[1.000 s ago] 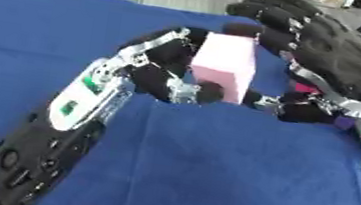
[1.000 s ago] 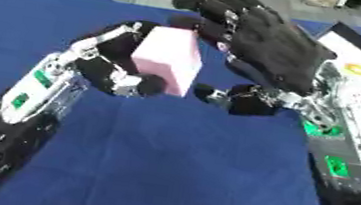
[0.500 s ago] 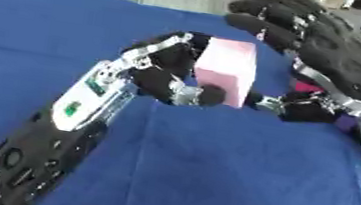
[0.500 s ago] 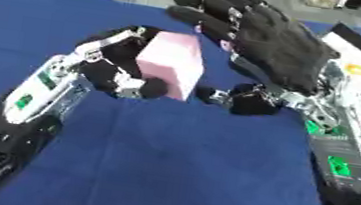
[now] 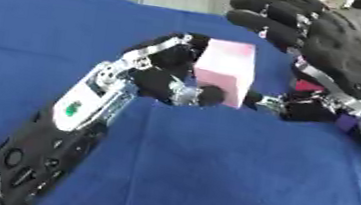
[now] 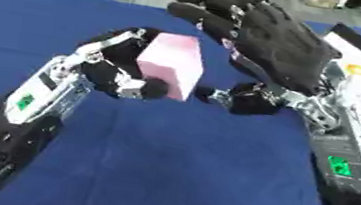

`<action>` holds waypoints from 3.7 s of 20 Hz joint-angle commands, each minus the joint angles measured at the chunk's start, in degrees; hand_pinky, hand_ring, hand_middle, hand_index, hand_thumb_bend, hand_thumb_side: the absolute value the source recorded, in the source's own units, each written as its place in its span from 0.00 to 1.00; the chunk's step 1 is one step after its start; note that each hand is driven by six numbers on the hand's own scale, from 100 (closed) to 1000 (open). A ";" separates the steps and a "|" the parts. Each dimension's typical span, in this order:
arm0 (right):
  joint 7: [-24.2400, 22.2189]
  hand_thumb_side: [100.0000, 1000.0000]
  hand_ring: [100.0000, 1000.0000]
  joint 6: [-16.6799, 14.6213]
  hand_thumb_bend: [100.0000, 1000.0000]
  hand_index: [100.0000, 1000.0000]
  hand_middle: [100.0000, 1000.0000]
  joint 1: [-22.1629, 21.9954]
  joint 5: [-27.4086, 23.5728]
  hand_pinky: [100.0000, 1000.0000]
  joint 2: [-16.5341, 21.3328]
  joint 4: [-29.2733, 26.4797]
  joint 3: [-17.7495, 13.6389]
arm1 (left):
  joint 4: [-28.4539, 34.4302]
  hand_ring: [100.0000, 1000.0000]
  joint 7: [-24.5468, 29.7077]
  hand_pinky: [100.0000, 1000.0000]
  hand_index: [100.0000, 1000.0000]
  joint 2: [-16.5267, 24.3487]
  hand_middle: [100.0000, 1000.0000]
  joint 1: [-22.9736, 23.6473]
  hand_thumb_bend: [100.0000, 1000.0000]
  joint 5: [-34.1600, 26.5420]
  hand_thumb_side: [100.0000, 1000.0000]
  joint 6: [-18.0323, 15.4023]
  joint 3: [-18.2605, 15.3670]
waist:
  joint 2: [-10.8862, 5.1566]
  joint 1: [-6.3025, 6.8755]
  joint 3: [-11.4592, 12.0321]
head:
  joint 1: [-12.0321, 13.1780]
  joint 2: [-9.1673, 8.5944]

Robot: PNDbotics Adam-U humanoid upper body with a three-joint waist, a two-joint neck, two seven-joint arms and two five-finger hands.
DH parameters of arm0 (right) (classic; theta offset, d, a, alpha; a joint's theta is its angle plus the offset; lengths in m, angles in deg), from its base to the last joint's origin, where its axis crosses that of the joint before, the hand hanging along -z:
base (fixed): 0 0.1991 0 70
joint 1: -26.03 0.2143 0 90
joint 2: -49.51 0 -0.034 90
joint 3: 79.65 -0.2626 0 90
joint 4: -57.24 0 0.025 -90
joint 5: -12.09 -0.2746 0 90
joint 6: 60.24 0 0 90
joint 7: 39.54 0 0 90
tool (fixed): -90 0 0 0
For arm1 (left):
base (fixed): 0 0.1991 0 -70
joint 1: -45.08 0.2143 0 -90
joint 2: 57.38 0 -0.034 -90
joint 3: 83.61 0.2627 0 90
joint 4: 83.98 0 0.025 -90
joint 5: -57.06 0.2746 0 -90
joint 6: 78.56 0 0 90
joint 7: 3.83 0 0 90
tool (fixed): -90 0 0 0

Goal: Pick up the objects with one hand, pass them to the other hand, and then place them into the box on the other side of the table.

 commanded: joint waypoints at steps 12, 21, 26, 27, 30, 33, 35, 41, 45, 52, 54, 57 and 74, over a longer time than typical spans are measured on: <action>-3.88 0.00 0.92 -2.41 0.31 0.81 0.88 1.01 -4.47 1.00 2.66 -1.17 -0.04 | 0.07 0.44 -1.22 0.62 0.56 -0.94 0.44 -1.73 0.24 -0.45 0.06 -0.39 -0.58 | -1.70 -1.17 0.05 | 0.08 -0.14; -4.86 0.00 0.90 -3.18 0.31 0.73 0.85 1.01 -6.64 0.98 3.04 -1.17 -0.32 | -0.25 0.45 -1.72 0.63 0.56 -1.09 0.44 -1.72 0.23 -0.61 0.08 -0.17 -0.47 | -1.69 -1.18 -0.02 | 0.08 -0.14; -1.50 0.00 0.86 -1.76 0.17 0.63 0.79 0.61 -8.18 0.90 2.66 -1.17 -0.85 | -0.36 0.47 -1.31 0.64 0.59 -1.18 0.47 -1.82 0.27 -0.62 0.14 -0.26 -0.43 | -1.72 -1.10 -0.12 | 0.10 -0.14; -0.13 0.00 0.84 -1.28 0.12 0.58 0.77 0.59 -8.55 0.87 2.55 -1.17 -1.08 | -0.31 0.48 -1.05 0.64 0.60 -1.19 0.48 -1.86 0.29 -0.63 0.17 -0.35 -0.38 | -1.72 -1.08 -0.14 | 0.09 -0.14; 5.45 0.00 0.79 -0.03 0.02 0.41 0.69 0.53 -9.24 0.80 2.30 -1.17 -1.51 | -0.27 0.51 -0.28 0.65 0.63 -1.17 0.51 -1.97 0.34 -0.61 0.24 -0.65 -0.30 | -1.74 -1.02 -0.18 | 0.11 -0.14; 11.07 0.00 0.77 0.57 0.00 0.34 0.67 0.36 -9.07 0.77 2.27 -1.17 -1.25 | -0.37 0.54 0.05 0.67 0.67 -1.23 0.55 -2.08 0.42 -0.74 0.33 -0.87 -0.28 | -1.73 -0.99 -0.18 | 0.01 -0.14; 13.42 0.00 0.77 0.87 0.00 0.33 0.66 0.26 -8.67 0.76 2.23 -1.17 -0.98 | -0.34 0.56 0.33 0.68 0.68 -1.24 0.57 -2.10 0.49 -0.81 0.39 -1.10 -0.25 | -1.73 -0.98 -0.18 | -0.01 -0.14; 15.91 0.00 0.77 1.21 0.00 0.32 0.65 0.02 -7.71 0.76 2.26 -1.17 -0.65 | -0.22 0.61 1.87 0.71 0.74 -1.26 0.63 -2.10 0.76 -0.79 0.52 -2.51 -0.39 | -1.78 -1.01 -0.18 | -0.06 -0.14; 16.01 0.00 0.77 0.89 0.00 0.32 0.66 0.03 -7.51 0.77 2.36 -1.17 -0.94 | -0.29 0.65 3.75 0.73 0.77 -1.32 0.67 -2.16 0.88 -1.04 0.55 -4.14 -0.77 | -1.81 -1.02 -0.20 | -0.06 -0.14; 19.25 0.00 0.76 1.94 0.00 0.33 0.66 -0.37 -7.55 0.75 3.49 -1.17 -4.56 | -3.44 0.66 0.18 0.74 0.78 -1.06 0.69 -0.73 0.91 -0.23 0.59 -6.59 -4.02 | -1.91 -0.90 -0.39 | -0.24 -0.14; 21.51 0.00 0.76 3.50 0.00 0.34 0.65 -0.75 -7.87 0.73 4.61 -1.17 -6.96 | -4.58 0.66 -2.32 0.73 0.77 -0.58 0.68 0.82 0.84 1.01 0.60 -7.18 -5.43 | -1.91 -0.75 -0.46 | -0.76 -0.14; 25.47 0.00 0.77 7.23 0.00 0.35 0.63 -2.00 -9.67 0.68 6.82 -1.17 -10.80 | -5.69 0.65 -6.26 0.73 0.76 0.57 0.67 3.86 0.81 1.83 0.61 -8.16 -7.86 | -1.85 -0.47 -0.44 | -2.84 -0.14; 41.71 0.06 0.88 24.13 0.00 0.56 0.53 -0.47 -41.13 0.40 22.31 46.70 -16.74 | 12.87 0.62 -22.15 0.72 0.74 1.47 0.63 19.79 0.71 9.95 0.62 -16.38 -22.49 | -1.24 0.81 3.79 | -18.57 -0.14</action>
